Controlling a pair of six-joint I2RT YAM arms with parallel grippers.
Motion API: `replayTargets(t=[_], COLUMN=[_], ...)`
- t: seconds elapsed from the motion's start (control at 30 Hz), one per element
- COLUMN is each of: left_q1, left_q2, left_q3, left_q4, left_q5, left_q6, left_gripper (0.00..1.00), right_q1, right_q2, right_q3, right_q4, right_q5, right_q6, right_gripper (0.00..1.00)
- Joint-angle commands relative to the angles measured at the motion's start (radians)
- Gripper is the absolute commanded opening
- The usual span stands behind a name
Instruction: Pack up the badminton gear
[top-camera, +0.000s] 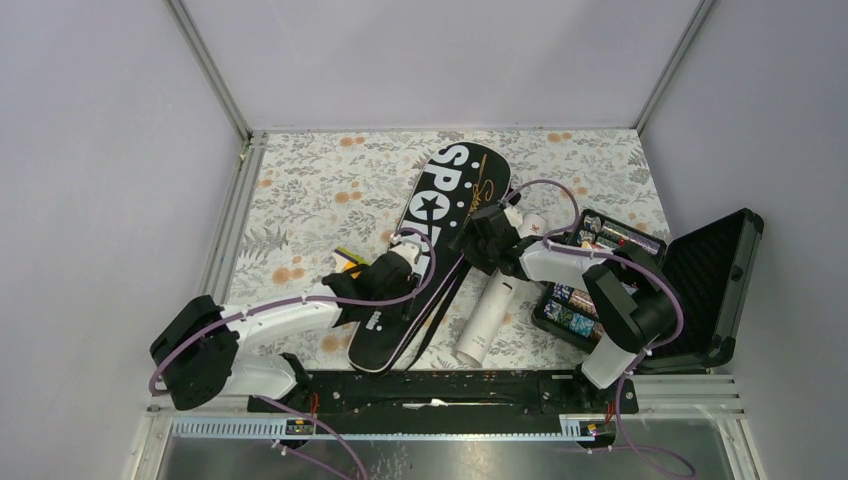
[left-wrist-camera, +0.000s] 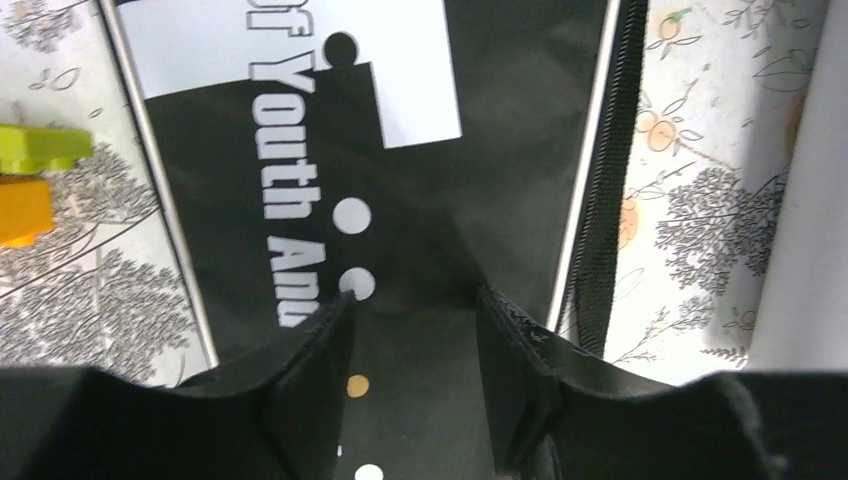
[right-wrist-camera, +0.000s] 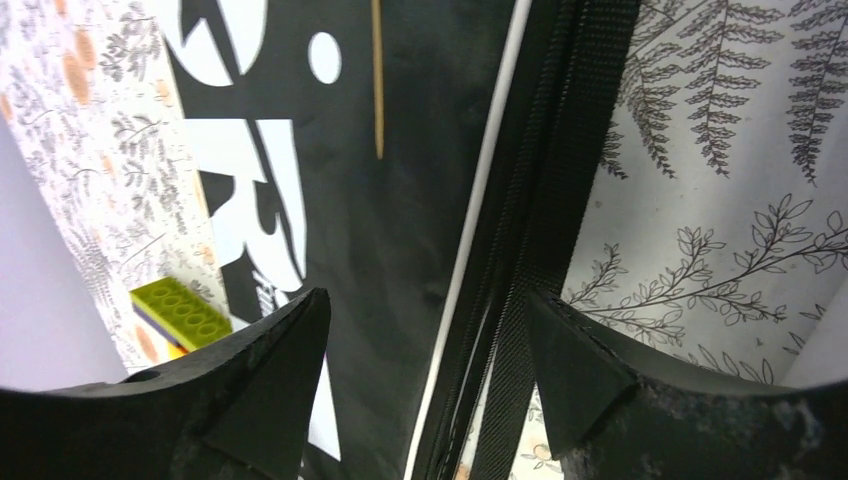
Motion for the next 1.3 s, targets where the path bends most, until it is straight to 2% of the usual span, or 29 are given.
replayTargets(t=[0.0,0.2,0.33,0.37,0.5,0.67,0.77,0.9,1.1,1.27], left_q1=[0.002,0.002,0.002,0.002,0.001,0.002,0.000,-0.019,-0.097,-0.122], left_q2=[0.038,0.111,0.136,0.139,0.149,0.140,0.110,0.036,-0.098,-0.143], left_q3=[-0.017,-0.029,-0.038,-0.038,-0.035,-0.018,0.009,0.046,0.071,0.069], left_q4=[0.110,0.138,0.152,0.157,0.169,0.149,0.103,0.046,0.045,0.054], left_q5=[0.087,0.090,0.091,0.091,0.100,0.103,0.084,0.026,-0.114,-0.124], left_q6=[-0.017,-0.021,-0.021,-0.022,-0.025,-0.022,-0.012,0.018,0.098,0.158], left_gripper=[0.46,0.44,0.43,0.43,0.43,0.47,0.52,0.59,0.69,0.78], right_q1=[0.009,0.008,0.007,0.007,0.008,0.009,0.008,0.008,0.008,0.009], right_q2=[0.051,0.122,0.131,0.131,0.137,0.150,0.130,0.068,-0.020,-0.067], right_q3=[0.015,0.024,0.013,0.009,-0.012,-0.025,-0.039,-0.035,-0.010,0.027], right_q4=[0.038,0.068,0.085,0.094,0.166,0.249,0.282,0.245,0.172,0.136], right_q5=[0.040,0.035,0.046,0.050,0.043,0.006,-0.020,-0.052,-0.096,-0.149], right_q6=[0.009,0.022,0.028,0.028,0.031,0.039,0.059,0.099,0.200,0.268], right_gripper=[0.76,0.69,0.61,0.57,0.28,0.00,0.00,0.00,0.00,0.00])
